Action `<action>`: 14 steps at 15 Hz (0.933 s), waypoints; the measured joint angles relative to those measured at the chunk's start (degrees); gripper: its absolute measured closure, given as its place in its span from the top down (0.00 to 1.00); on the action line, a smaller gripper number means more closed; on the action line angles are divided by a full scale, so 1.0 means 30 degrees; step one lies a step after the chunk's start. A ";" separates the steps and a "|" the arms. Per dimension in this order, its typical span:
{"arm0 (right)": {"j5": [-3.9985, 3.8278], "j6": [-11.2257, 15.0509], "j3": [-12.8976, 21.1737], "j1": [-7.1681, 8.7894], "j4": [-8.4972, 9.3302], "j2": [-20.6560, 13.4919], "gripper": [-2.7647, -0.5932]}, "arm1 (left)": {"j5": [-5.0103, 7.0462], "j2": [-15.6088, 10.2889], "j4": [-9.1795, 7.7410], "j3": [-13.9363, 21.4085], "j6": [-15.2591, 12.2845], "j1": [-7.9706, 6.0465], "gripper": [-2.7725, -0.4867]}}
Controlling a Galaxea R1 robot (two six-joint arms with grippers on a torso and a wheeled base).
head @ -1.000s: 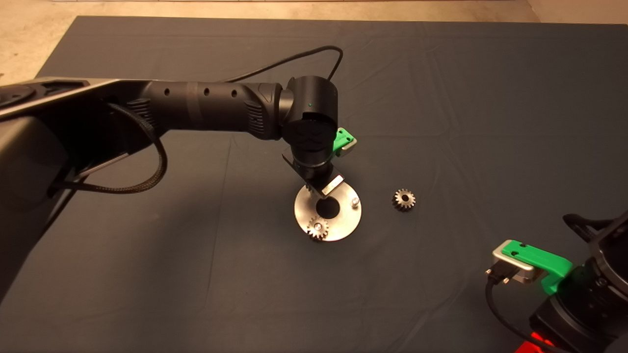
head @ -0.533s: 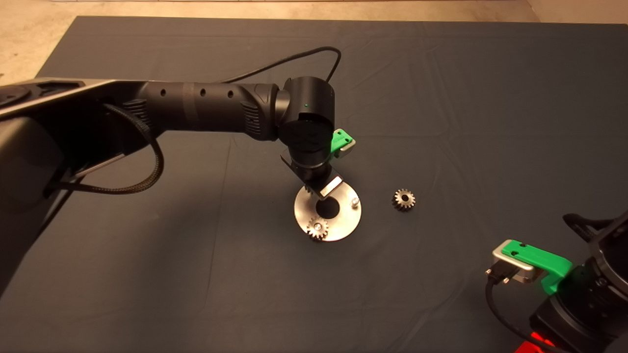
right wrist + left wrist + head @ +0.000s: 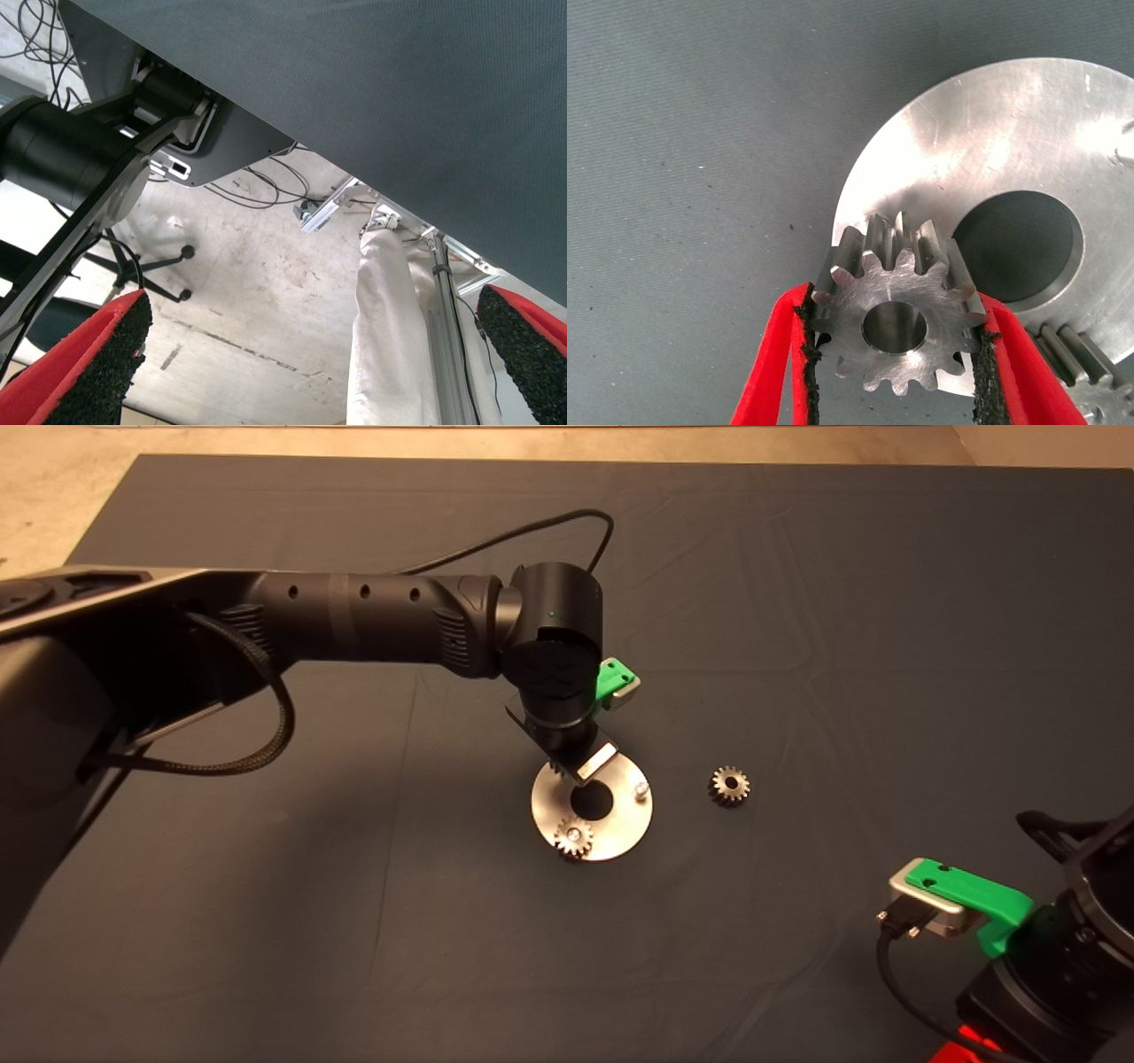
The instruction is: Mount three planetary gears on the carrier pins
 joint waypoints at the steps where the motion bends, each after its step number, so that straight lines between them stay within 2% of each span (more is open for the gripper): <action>1: 0.0001 0.0000 0.0000 0.0000 0.0000 0.0000 0.99 | -0.0008 0.0000 0.0000 -0.0091 0.0000 -0.0008 0.13; 5: 0.0015 0.0000 0.0000 0.0000 0.0000 0.0000 0.99 | -0.0009 0.0053 0.0022 -0.0617 -0.0008 -0.0037 0.13; 6: -0.0013 0.0000 0.0000 0.0000 0.0000 0.0008 0.99 | -0.0158 0.0053 -0.0004 -0.0688 -0.0008 0.0037 0.13; 8: 0.0000 0.0000 0.0000 0.0049 -0.0008 0.0000 0.99 | -0.0175 0.0053 0.0163 -0.0952 -0.0008 0.0337 0.13; 14: 0.0012 0.0000 0.0000 0.0057 -0.0024 0.0004 0.99 | -0.0110 0.0037 0.0163 -0.0944 -0.0008 0.0329 0.13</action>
